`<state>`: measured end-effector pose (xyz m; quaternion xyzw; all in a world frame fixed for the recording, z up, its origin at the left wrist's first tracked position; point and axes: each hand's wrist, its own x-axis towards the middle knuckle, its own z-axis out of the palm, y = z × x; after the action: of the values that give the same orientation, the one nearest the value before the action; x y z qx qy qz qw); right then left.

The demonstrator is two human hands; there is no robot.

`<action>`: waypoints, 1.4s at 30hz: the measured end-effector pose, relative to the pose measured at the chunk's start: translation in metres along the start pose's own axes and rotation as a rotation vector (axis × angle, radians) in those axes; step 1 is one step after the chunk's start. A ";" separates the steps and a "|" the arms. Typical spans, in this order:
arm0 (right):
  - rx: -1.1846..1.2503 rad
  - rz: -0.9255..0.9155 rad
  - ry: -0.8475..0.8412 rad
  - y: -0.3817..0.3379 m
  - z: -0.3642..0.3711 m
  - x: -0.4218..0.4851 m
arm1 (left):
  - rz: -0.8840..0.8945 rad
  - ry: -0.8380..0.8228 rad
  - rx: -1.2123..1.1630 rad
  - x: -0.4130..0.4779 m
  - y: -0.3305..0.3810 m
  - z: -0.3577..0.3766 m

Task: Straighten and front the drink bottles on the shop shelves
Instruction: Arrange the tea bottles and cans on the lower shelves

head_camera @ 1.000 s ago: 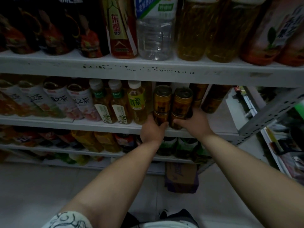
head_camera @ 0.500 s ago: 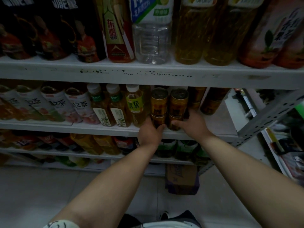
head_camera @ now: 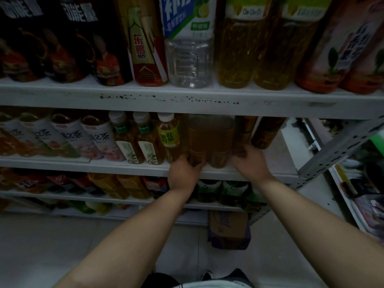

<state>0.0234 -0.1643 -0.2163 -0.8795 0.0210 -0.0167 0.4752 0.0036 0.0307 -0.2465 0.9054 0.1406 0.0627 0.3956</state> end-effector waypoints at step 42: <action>-0.038 0.060 0.077 -0.008 -0.035 0.005 | -0.134 -0.185 -0.090 -0.029 0.049 0.024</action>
<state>0.0266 -0.1893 -0.1899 -0.8859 0.0660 -0.0356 0.4577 -0.0085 -0.0268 -0.2273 0.8772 0.1609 -0.0417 0.4505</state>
